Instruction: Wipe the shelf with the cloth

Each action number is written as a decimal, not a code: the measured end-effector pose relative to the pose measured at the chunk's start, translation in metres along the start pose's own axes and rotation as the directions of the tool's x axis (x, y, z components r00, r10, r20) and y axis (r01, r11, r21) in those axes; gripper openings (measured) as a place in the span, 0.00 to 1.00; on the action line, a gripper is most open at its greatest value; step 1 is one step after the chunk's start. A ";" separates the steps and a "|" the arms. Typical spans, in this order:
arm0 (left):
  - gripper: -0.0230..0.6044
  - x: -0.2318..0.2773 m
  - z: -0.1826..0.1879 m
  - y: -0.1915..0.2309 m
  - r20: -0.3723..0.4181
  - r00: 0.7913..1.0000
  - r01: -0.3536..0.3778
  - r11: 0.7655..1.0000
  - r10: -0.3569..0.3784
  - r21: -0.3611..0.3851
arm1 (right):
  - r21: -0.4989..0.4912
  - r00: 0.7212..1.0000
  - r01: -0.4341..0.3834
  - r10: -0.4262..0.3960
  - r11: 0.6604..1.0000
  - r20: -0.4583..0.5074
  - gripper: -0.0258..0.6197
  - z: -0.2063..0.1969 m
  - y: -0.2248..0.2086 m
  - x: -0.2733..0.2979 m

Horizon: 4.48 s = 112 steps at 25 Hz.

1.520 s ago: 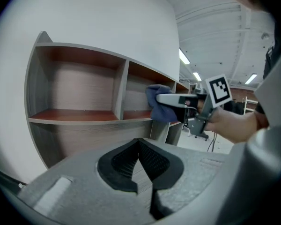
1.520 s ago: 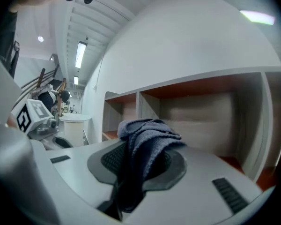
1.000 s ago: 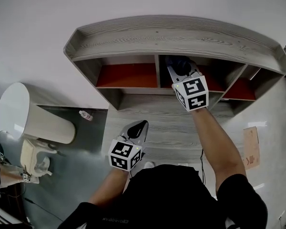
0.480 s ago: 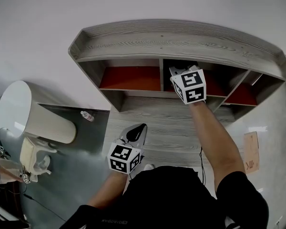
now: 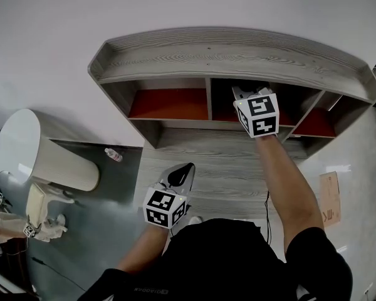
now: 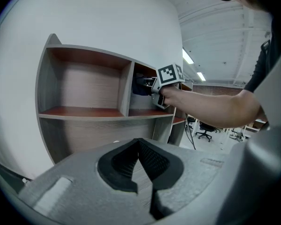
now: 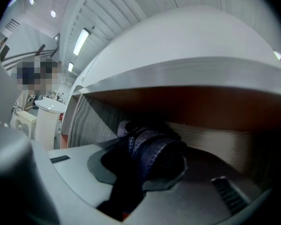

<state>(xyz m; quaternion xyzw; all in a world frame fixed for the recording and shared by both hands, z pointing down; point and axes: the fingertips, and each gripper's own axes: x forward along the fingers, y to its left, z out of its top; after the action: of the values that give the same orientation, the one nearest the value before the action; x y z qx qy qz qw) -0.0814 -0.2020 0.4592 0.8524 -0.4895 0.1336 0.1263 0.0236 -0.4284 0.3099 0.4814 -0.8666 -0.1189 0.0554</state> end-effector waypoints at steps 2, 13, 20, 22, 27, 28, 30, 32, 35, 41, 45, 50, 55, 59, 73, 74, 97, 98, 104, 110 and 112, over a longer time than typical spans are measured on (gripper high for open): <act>0.05 0.003 0.000 -0.003 -0.003 1.000 0.010 1.000 -0.010 0.003 | -0.002 1.000 0.022 -0.022 1.000 -0.005 0.19 -0.004 -0.009 -0.006; 0.05 0.020 0.004 -0.020 -0.009 0.998 0.060 0.998 -0.060 0.028 | 0.010 0.989 0.149 -0.149 0.989 -0.024 0.19 -0.018 -0.067 -0.040; 0.05 0.028 0.007 -0.029 -0.008 0.996 0.085 0.996 -0.085 0.035 | 0.008 0.975 0.216 -0.215 0.976 -0.046 0.19 -0.029 -0.098 -0.061; 0.05 0.029 0.006 -0.030 -0.009 0.996 0.088 0.995 -0.088 0.036 | 0.009 0.971 0.233 -0.232 0.972 -0.050 0.19 -0.031 -0.105 -0.065; 0.05 0.030 0.006 -0.032 -0.011 0.996 0.092 0.995 -0.092 0.037 | 0.012 0.963 0.264 -0.263 0.964 -0.053 0.19 -0.032 -0.119 -0.074; 0.05 0.030 0.006 -0.032 -0.011 0.996 0.093 0.995 -0.092 0.037 | 0.012 0.962 0.268 -0.267 0.963 -0.054 0.19 -0.033 -0.120 -0.075; 0.05 0.030 0.006 -0.033 -0.008 0.996 0.094 0.995 -0.094 0.037 | 0.013 0.960 0.275 -0.274 0.961 -0.057 0.19 -0.034 -0.124 -0.077; 0.05 0.030 0.007 -0.034 -0.005 0.996 0.095 0.995 -0.094 0.039 | 0.017 0.958 0.283 -0.281 0.959 -0.057 0.19 -0.035 -0.128 -0.079; 0.05 0.029 0.007 -0.033 -0.006 0.996 0.093 0.995 -0.092 0.038 | 0.028 0.957 0.286 -0.285 0.958 -0.054 0.19 -0.034 -0.131 -0.081; 0.05 0.026 0.007 -0.030 -0.008 0.996 0.086 0.996 -0.086 0.037 | 0.024 0.956 0.291 -0.289 0.956 -0.049 0.19 -0.033 -0.132 -0.080; 0.05 0.023 0.006 -0.027 -0.010 0.997 0.078 0.996 -0.078 0.036 | 0.069 0.959 0.282 -0.280 0.957 -0.031 0.19 -0.033 -0.131 -0.081; 0.05 0.021 0.005 -0.027 -0.014 0.997 0.074 0.996 -0.073 0.040 | 0.144 0.972 0.229 -0.233 0.963 0.019 0.19 -0.026 -0.111 -0.082; 0.05 0.019 0.005 -0.022 -0.018 0.998 0.059 0.998 -0.058 0.035 | 0.176 0.989 0.136 -0.143 0.975 0.025 0.19 -0.028 -0.067 -0.066; 0.05 0.018 0.002 -0.021 -0.023 0.998 0.057 0.998 -0.056 0.022 | 0.166 0.999 0.054 -0.054 0.985 -0.007 0.19 -0.038 -0.028 -0.047; 0.05 0.002 -0.005 -0.002 -0.013 1.000 -0.009 1.000 0.009 -0.017 | 0.071 0.988 -0.116 0.122 0.991 -0.094 0.19 -0.056 0.048 0.014; 0.05 0.000 -0.005 0.000 -0.011 1.000 -0.014 1.000 0.014 -0.019 | 0.067 0.987 -0.119 0.125 0.991 -0.098 0.19 -0.057 0.050 0.016; 0.05 0.007 -0.004 0.000 -0.016 1.000 -0.007 1.000 0.007 -0.018 | 0.049 0.986 -0.037 0.045 0.998 -0.160 0.19 -0.084 0.016 0.010; 0.05 0.009 -0.003 -0.002 -0.017 1.000 -0.002 1.000 0.002 -0.016 | 0.049 0.986 -0.029 0.037 0.998 -0.162 0.19 -0.085 0.012 0.007; 0.05 0.016 -0.001 -0.009 -0.025 0.999 0.026 1.000 -0.026 0.000 | 0.041 0.984 0.028 -0.021 0.999 -0.177 0.19 -0.092 -0.016 -0.008; 0.05 0.024 0.002 -0.017 -0.023 0.998 0.052 0.999 -0.052 0.009 | 0.026 0.978 0.077 -0.070 0.997 -0.197 0.19 -0.101 -0.041 -0.022; 0.05 0.027 0.003 -0.020 -0.024 0.998 0.062 0.998 -0.062 0.012 | 0.021 0.975 0.093 -0.087 0.995 -0.202 0.19 -0.104 -0.048 -0.027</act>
<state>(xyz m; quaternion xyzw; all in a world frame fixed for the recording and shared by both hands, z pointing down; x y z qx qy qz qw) -0.0508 -0.2150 0.4644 0.8662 -0.4606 0.1429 0.1309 0.0997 -0.4455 0.3980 0.5304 -0.8356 -0.0590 0.1302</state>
